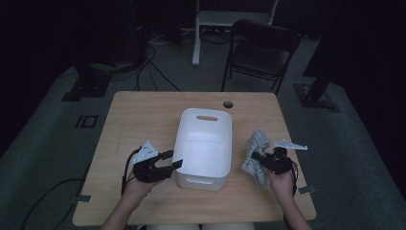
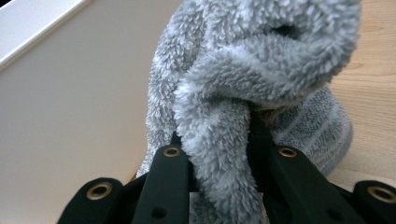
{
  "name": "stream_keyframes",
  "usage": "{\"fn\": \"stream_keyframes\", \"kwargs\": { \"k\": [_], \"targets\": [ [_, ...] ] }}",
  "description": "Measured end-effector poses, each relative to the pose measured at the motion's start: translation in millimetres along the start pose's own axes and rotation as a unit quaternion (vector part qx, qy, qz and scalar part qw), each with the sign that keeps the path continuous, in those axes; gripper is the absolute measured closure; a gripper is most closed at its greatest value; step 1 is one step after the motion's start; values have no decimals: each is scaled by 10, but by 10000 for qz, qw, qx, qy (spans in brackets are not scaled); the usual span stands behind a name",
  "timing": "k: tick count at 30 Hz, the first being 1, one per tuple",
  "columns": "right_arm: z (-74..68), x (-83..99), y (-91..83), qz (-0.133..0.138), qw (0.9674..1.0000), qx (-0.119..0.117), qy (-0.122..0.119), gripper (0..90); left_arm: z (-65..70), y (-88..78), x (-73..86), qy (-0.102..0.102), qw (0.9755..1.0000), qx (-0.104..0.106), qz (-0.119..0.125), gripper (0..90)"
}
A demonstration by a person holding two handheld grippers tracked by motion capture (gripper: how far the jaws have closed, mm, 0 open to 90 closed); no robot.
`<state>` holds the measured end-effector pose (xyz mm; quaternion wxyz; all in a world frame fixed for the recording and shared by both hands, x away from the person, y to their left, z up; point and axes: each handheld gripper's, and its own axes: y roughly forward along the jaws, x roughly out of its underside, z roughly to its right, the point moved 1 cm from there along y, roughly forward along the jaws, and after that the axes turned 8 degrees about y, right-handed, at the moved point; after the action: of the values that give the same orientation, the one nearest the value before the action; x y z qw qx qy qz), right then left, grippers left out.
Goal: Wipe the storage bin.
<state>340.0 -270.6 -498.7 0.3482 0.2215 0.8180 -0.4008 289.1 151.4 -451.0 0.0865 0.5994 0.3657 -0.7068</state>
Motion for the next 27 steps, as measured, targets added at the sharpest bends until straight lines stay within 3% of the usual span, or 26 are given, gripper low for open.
{"fn": "stream_keyframes", "kwargs": {
  "k": [4,8,15,19,27],
  "targets": [
    [2,5,5,-10,10000,7,-14,763,33,10,-31,67,10000,31,14,455],
    [6,4,-1,-4,10000,-11,-20,763,-27,1,-74,120,9999,16,105,455],
    [15,0,-22,28,10000,-23,3,763,-258,32,-187,66,9992,61,383,454],
    [26,0,-18,30,10000,-26,7,762,-412,92,-272,98,9991,-91,407,455],
    [22,4,-18,33,10000,-59,8,762,-693,316,-412,161,9988,-160,432,455]
  ]
}}
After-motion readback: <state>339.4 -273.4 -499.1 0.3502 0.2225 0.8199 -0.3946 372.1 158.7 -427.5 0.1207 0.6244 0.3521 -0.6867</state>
